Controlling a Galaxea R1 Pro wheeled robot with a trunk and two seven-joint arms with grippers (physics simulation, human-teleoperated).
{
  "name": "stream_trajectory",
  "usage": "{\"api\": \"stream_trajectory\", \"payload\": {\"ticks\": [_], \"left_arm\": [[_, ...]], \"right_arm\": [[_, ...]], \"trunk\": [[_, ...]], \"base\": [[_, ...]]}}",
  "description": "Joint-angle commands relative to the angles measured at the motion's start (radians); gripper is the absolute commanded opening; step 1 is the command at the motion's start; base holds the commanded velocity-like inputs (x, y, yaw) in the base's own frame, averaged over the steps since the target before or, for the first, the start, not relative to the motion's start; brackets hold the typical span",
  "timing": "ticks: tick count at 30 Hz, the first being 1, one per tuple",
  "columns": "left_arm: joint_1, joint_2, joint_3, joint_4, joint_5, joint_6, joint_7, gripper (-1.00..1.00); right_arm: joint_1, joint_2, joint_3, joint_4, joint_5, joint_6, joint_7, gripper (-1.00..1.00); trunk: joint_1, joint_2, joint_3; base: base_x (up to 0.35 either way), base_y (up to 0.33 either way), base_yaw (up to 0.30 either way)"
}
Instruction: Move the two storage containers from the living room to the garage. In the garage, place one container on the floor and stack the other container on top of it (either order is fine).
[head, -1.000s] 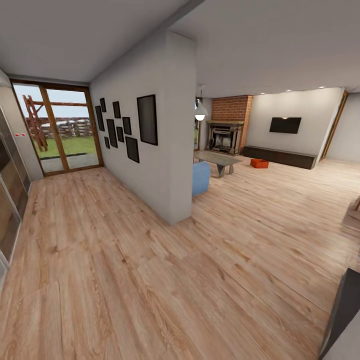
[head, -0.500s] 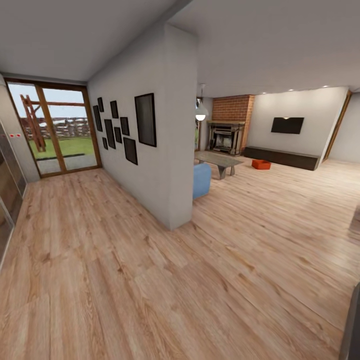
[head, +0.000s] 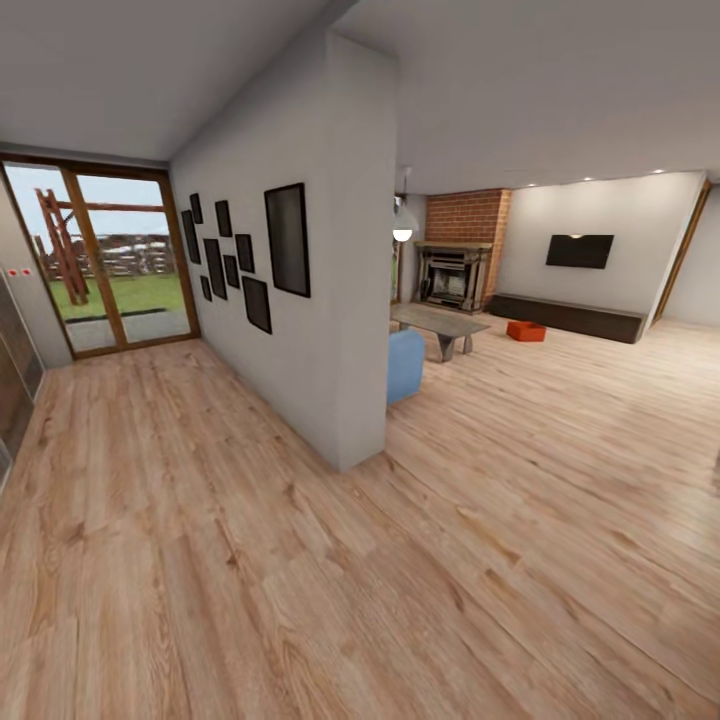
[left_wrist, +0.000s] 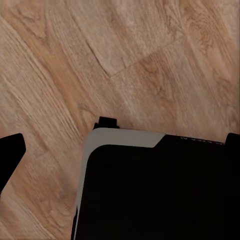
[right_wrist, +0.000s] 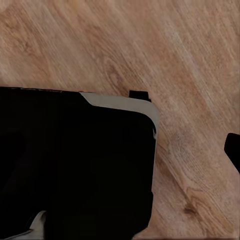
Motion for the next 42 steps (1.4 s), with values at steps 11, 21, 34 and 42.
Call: {"api": "stream_trajectory", "payload": {"ticks": [11, 21, 34, 42], "left_arm": [[-0.001, 0.000, -0.001, 0.001, 0.009, -0.003, -0.005, 1.00], [-0.001, 0.000, -0.001, 0.001, 0.009, -0.003, -0.005, 1.00], [-0.001, 0.000, -0.001, 0.001, 0.009, -0.003, -0.005, 1.00], [-0.001, 0.000, -0.001, 0.001, 0.009, -0.003, -0.005, 1.00]], "right_arm": [[0.029, -0.001, 0.007, 0.003, -0.010, -0.019, 0.007, 1.00], [0.029, -0.003, 0.007, 0.003, -0.012, -0.027, 0.007, 1.00], [0.029, -0.006, 0.007, 0.003, -0.012, -0.028, 0.007, 1.00], [0.029, -0.006, 0.007, 0.003, -0.012, -0.028, 0.007, 1.00]], "trunk": [[0.001, -0.002, -0.002], [0.001, -0.002, -0.002], [0.001, -0.002, -0.002], [0.001, -0.002, -0.002]], "base": [[0.323, 0.000, 0.000], [0.323, 0.000, -0.126], [0.323, 0.000, -0.239], [0.323, 0.000, -0.232]]}}
